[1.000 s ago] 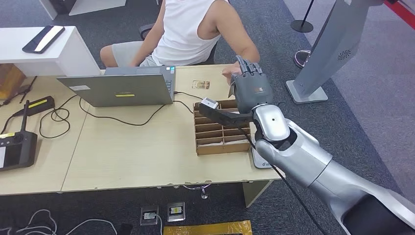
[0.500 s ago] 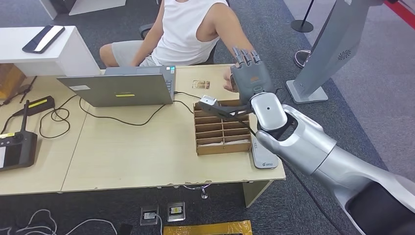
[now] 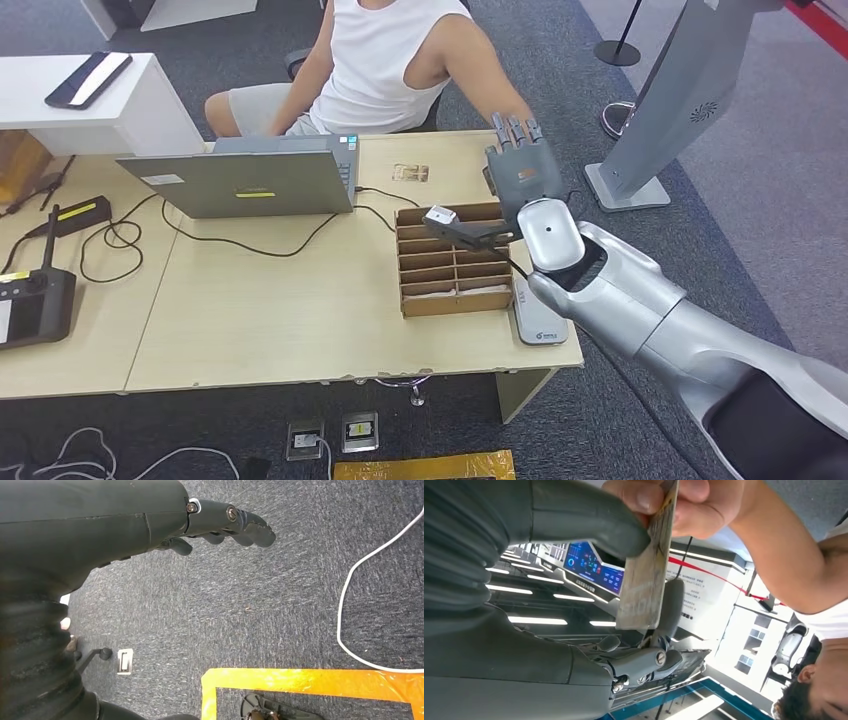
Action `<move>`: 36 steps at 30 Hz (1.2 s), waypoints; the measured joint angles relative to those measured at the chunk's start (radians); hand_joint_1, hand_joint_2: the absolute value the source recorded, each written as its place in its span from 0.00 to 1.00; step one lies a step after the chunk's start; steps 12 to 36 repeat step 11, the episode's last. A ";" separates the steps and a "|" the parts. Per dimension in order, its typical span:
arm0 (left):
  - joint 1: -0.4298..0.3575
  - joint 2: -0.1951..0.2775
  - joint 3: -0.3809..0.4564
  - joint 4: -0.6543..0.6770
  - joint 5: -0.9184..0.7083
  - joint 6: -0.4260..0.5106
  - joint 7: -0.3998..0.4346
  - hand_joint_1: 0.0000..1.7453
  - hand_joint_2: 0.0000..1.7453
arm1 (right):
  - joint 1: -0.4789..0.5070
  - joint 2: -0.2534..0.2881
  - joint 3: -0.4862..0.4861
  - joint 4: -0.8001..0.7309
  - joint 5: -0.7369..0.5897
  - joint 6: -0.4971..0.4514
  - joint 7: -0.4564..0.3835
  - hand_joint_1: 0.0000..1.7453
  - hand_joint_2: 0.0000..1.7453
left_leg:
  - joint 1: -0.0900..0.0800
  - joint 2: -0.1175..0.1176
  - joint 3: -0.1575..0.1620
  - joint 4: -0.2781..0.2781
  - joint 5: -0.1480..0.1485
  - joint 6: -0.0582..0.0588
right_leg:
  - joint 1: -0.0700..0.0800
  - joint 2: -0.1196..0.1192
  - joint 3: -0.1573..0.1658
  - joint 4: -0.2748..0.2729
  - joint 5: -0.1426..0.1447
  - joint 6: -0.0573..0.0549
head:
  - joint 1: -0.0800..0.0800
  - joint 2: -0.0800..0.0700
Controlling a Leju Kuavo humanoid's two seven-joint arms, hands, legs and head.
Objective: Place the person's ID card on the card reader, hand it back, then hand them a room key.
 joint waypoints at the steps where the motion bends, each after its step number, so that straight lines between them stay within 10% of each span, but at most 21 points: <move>1: 0.000 0.000 0.000 0.000 0.000 0.000 0.002 0.00 1.00 | 0.000 0.000 0.000 0.003 0.000 -0.006 0.004 0.00 1.00 | 0.000 0.000 0.000 0.000 0.000 0.000 | 0.000 0.000 0.000 0.000 0.000 0.000 | 0.000 0.000; 11: 0.000 0.000 0.000 0.000 0.000 0.001 0.017 0.00 1.00 | 0.004 -0.037 -0.019 0.004 0.056 -0.203 0.113 0.00 1.00 | 0.000 0.000 0.001 0.001 0.000 0.000 | 0.000 0.000 0.000 0.000 0.000 0.000 | 0.000 0.000; 36: 0.000 0.000 0.000 0.000 0.000 0.001 0.017 0.00 1.00 | 0.004 -0.037 -0.019 0.004 0.056 -0.203 0.113 0.00 1.00 | 0.000 0.000 0.001 0.001 0.000 0.000 | 0.000 0.000 0.000 0.000 0.000 0.000 | 0.000 0.000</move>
